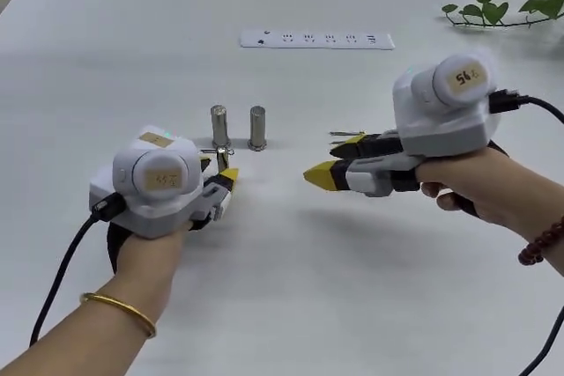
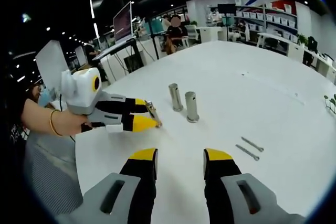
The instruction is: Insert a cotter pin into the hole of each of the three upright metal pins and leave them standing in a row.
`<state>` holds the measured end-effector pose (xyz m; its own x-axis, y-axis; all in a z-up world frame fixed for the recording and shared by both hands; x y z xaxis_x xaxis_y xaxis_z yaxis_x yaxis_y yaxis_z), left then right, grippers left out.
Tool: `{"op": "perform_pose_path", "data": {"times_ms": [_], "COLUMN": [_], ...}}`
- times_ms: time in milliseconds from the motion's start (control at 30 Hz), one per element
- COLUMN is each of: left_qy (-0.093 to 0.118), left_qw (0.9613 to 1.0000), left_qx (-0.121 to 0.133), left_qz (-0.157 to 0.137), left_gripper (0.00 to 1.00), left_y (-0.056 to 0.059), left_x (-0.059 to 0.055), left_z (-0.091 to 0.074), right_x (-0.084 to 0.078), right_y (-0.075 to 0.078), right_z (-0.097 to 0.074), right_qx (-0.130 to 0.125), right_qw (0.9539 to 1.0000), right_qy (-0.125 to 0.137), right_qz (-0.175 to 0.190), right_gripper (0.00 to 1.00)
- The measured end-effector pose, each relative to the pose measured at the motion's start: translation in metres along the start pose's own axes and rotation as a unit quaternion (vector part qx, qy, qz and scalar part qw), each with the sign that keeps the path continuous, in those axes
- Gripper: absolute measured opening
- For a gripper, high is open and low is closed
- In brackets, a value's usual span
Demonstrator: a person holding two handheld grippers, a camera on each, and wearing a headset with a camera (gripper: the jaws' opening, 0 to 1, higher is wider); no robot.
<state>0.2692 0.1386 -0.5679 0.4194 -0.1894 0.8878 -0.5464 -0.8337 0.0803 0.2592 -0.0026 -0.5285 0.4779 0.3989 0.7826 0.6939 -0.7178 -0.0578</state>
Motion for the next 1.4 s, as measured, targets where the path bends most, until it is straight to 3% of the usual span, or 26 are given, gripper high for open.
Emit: {"op": "perform_pose_path", "data": {"times_ms": [200,300,467,600,900,1000,1400], "left_qy": [-0.006,0.008,0.02,0.03,0.038,0.039,0.052], "left_qw": [0.9998,0.9996,0.9997,0.9994,0.9993,0.9992,0.9983], "left_qx": [0.0,-0.003,-0.001,-0.001,0.001,-0.003,-0.027], "left_qz": [-0.02,-0.028,-0.014,-0.019,-0.004,0.0,0.007], "left_gripper": [0.32,0.36,0.43,0.46,0.54,0.55,0.58], "left_y": [-0.001,-0.001,-0.001,-0.002,-0.005,-0.004,0.001], "left_x": [-0.004,0.003,0.011,0.016,0.024,0.026,0.025], "left_z": [-0.011,-0.02,-0.027,-0.033,-0.049,-0.054,-0.07], "right_x": [0.014,0.021,0.034,0.039,0.042,0.045,0.041], "right_y": [0.0,0.001,0.004,0.008,0.016,0.016,0.015], "right_z": [0.011,0.018,0.034,0.047,0.08,0.085,0.105], "right_qx": [-0.005,-0.01,-0.023,-0.035,-0.056,-0.048,-0.059], "right_qw": [0.9995,0.9988,0.9966,0.9953,0.9937,0.9935,0.9923], "right_qy": [0.032,0.046,0.079,0.09,0.097,0.099,0.092], "right_qz": [0.002,0.007,-0.005,-0.001,0.01,0.027,0.06], "right_gripper": [0.3,0.3,0.29,0.28,0.27,0.27,0.2]}}
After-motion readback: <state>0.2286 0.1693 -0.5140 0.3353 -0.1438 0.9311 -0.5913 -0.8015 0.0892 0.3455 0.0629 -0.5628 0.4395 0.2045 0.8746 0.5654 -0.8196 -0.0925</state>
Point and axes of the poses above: the centre of the closed fingertips' face, and the gripper's own axes: z roughly forward along the fingers, y roughly to its right, x roughly out of its top, the point moved 3 cm from there along -z, roughly backward along the fingers, and after that the axes turned 9 degrees about -x, right-handed, at the moved point
